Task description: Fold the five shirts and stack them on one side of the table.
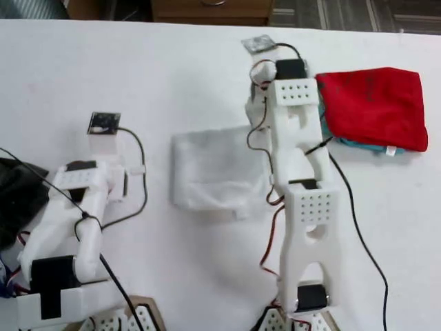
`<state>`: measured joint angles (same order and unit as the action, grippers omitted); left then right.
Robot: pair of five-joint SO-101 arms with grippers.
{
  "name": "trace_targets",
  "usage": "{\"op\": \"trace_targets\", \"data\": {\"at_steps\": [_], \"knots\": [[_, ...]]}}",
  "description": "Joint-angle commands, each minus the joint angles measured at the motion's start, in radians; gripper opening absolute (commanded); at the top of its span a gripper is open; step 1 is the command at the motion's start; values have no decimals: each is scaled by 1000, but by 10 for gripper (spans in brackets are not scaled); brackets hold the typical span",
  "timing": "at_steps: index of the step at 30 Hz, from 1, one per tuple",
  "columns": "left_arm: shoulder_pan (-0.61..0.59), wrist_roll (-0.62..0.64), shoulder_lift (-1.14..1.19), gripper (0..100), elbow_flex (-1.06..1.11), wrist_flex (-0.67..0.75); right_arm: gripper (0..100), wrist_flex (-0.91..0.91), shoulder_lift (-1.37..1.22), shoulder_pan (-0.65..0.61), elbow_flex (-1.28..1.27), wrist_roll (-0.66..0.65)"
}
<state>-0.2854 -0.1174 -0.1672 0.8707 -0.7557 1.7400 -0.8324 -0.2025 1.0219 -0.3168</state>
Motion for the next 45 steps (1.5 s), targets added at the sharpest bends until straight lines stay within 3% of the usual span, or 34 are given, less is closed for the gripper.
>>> {"op": "trace_targets", "data": {"at_steps": [1, 5, 21, 27, 31, 34, 37, 39, 45], "knots": [[-3, -5, -38, 25, 1, 12, 20, 19, 96, -30, 43, -74], [-3, -5, -38, 25, 1, 12, 20, 15, 108, -35, 60, -130], [-3, -5, -38, 25, 4, 12, 27, -10, -18, -24, 149, -135], [-3, -5, -38, 25, 10, 12, 204, -30, -59, 24, 152, -133], [-3, -5, -38, 25, 10, 12, 212, -22, -39, 79, 239, -110], [-3, -5, -38, 25, 10, 12, 187, 12, -21, 90, 296, 5], [-2, -5, -38, 25, 10, 12, 8, 28, -13, 58, 284, 58], [-2, -5, -38, 25, 10, 12, 45, 28, -15, 38, 247, 60], [-2, -5, -38, 25, 10, 12, 18, 30, 56, -8, 28, 64]]}}
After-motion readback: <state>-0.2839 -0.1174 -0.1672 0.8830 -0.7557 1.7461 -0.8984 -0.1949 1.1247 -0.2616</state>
